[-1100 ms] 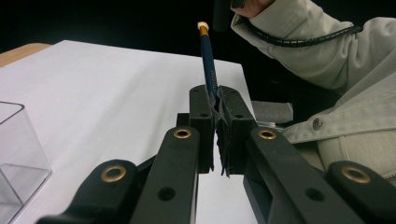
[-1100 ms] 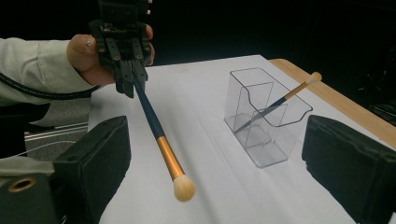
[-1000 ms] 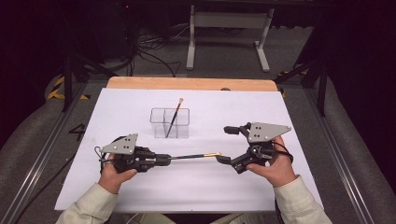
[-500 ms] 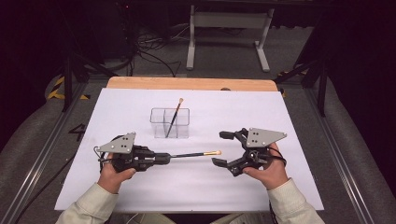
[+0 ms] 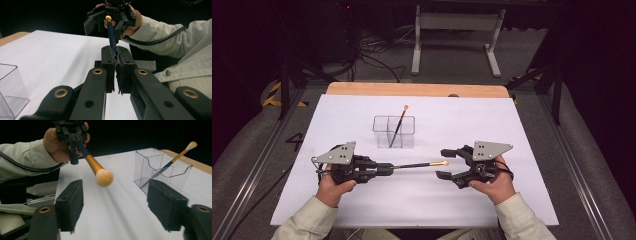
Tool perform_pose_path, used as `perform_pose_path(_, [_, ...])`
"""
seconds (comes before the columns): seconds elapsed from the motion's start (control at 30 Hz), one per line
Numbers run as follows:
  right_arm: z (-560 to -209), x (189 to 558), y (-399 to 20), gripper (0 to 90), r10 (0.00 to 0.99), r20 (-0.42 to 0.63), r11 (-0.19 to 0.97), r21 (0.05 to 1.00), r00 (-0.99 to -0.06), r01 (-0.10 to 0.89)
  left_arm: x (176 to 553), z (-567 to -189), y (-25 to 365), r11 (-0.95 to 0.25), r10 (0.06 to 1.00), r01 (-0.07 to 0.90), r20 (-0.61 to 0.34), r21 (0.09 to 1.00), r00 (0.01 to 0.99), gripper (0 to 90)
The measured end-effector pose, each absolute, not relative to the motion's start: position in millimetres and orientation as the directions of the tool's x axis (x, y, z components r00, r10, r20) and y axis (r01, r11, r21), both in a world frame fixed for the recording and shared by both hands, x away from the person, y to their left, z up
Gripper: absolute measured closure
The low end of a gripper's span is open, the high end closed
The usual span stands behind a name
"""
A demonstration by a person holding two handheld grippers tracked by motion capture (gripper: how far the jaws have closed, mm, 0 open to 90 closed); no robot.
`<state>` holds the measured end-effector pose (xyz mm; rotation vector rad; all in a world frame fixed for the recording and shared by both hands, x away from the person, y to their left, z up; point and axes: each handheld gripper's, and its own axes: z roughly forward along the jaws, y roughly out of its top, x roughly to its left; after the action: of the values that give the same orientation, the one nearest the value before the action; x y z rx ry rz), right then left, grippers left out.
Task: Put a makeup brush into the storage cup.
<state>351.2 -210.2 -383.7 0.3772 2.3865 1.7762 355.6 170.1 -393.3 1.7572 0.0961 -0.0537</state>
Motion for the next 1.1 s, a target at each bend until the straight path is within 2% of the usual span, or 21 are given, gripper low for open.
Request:
perform_pose_path(0.07, [-384.7, 351.3, -208.8, 37.8, 0.273, 0.039, 0.274, 0.955, -0.961, 0.117, 355.5, -393.2, 170.0, -0.189, 0.03, 0.094, -0.09, 0.978, 0.996, 85.3])
perform_pose_path(0.17, [-384.9, 351.3, -208.3, 40.6, 0.266, 0.041, 0.278, 0.954, -0.963, 0.117, 355.3, -393.6, 169.7, -0.187, 0.029, 0.095, -0.091, 0.978, 0.995, 85.3])
perform_pose_path(0.37, [-383.7, 350.4, -209.0, 57.3, 0.231, 0.038, 0.292, 0.951, -0.972, 0.107, 355.8, -395.0, 169.2, -0.188, 0.031, 0.098, -0.094, 0.977, 0.995, 85.3])
perform_pose_path(0.47, [-383.4, 350.4, -209.4, 61.5, 0.212, 0.046, 0.282, 0.953, -0.976, 0.106, 355.6, -395.5, 168.7, -0.186, 0.029, 0.098, -0.094, 0.978, 0.995, 85.3])
perform_pose_path(0.77, [-382.5, 350.3, -211.6, 70.9, 0.19, 0.069, 0.259, 0.958, -0.979, 0.118, 355.9, -396.9, 167.8, -0.205, 0.04, 0.093, -0.086, 0.974, 0.995, 85.3])
perform_pose_path(1.1, [-380.5, 349.8, -214.2, 76.0, 0.184, 0.072, 0.234, 0.965, -0.98, 0.115, 356.6, -399.8, 165.8, -0.228, 0.043, 0.094, -0.086, 0.969, 0.995, 85.3])
